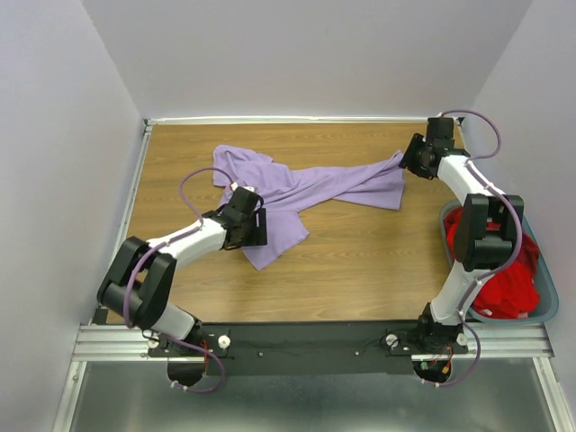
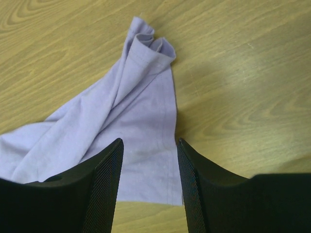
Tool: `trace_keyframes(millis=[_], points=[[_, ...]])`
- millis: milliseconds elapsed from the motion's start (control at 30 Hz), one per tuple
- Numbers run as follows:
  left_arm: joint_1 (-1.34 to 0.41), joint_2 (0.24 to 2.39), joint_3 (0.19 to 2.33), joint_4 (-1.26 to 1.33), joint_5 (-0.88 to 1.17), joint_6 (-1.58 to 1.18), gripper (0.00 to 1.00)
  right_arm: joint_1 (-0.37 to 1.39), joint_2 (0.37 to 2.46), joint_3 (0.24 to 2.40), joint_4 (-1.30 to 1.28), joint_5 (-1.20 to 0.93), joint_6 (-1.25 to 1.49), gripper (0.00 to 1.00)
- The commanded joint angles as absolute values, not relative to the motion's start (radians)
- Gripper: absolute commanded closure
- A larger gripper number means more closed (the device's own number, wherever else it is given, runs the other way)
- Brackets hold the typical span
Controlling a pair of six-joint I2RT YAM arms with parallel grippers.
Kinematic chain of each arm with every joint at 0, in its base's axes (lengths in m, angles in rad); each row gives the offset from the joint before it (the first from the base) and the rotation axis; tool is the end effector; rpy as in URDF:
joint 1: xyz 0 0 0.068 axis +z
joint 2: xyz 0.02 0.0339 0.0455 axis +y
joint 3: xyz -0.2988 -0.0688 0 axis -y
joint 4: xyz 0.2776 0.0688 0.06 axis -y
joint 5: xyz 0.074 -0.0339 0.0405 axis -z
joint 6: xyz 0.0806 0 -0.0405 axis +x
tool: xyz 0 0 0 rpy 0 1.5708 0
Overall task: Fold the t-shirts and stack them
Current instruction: Flatten the tshirt out
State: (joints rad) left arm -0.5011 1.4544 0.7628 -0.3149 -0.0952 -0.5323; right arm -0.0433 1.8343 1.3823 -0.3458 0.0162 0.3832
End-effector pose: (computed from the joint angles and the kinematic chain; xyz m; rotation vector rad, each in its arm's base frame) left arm 0.2842 -0.1469 0.1491 -0.0762 2.5920 -0.2639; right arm 0.4812 -0.0222 0.2241 0.5099 2.3178 0.1444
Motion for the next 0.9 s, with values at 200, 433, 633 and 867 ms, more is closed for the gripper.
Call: trace_keyframes(millis=[200, 433, 633, 867], points=[[-0.477, 1.614, 0.873, -0.310, -0.127, -0.474, 0.26, -0.095, 2.003, 1.540, -0.357, -0.064, 0.413, 0.44], [-0.341, 1.668, 0.804, -0.275, -0.077, -0.433, 0.26, -0.095, 2.086, 1.604, -0.354, -0.181, 0.426, 0.44], [-0.288, 1.614, 0.795, -0.305, -0.089, -0.407, 0.26, -0.092, 2.077, 1.614, -0.338, -0.209, 0.454, 0.47], [-0.288, 1.514, 0.720, -0.311, 0.033, -0.425, 0.26, -0.043, 2.075, 1.647, -0.322, -0.242, 0.488, 0.50]])
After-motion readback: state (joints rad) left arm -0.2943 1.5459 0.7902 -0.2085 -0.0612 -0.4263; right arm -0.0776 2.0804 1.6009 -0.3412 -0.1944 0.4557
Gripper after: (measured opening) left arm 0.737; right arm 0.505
